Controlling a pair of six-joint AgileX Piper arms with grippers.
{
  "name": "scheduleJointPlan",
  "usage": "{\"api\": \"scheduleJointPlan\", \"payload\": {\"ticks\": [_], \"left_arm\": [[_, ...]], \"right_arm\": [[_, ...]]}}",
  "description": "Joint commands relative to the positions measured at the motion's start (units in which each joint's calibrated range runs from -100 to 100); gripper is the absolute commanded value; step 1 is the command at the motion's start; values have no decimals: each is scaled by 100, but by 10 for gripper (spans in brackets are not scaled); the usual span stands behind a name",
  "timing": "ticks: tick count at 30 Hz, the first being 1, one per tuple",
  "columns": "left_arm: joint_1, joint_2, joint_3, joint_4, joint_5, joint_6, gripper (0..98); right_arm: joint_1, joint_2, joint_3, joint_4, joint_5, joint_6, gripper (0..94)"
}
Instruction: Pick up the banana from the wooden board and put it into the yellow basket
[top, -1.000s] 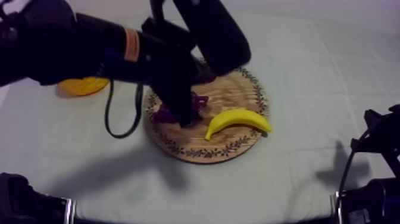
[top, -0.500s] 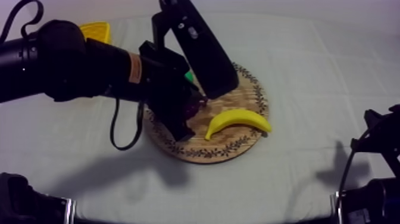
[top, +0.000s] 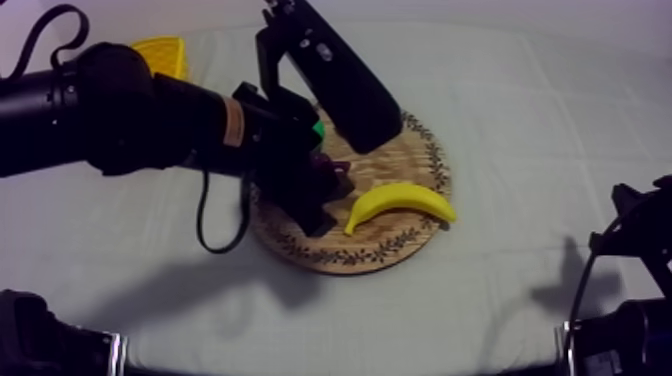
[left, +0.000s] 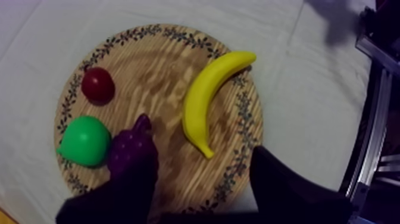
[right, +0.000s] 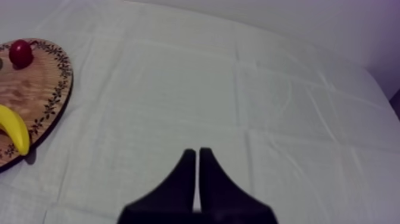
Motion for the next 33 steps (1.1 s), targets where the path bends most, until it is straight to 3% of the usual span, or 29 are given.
{"api": "scheduleJointPlan", "payload": {"ticks": [1,25,33], "left_arm": [[1,92,-116,21,137,-6,608],[69,2986,-3025,122,2880,65,586],[166,3928,-4212,24,3779,178,573]], "right_arm": [[0,-2,-3,1,-3,1,3],[0,-2,-3,1,-3,2,3],[0,-2,-3,1,-3,2,3]]}}
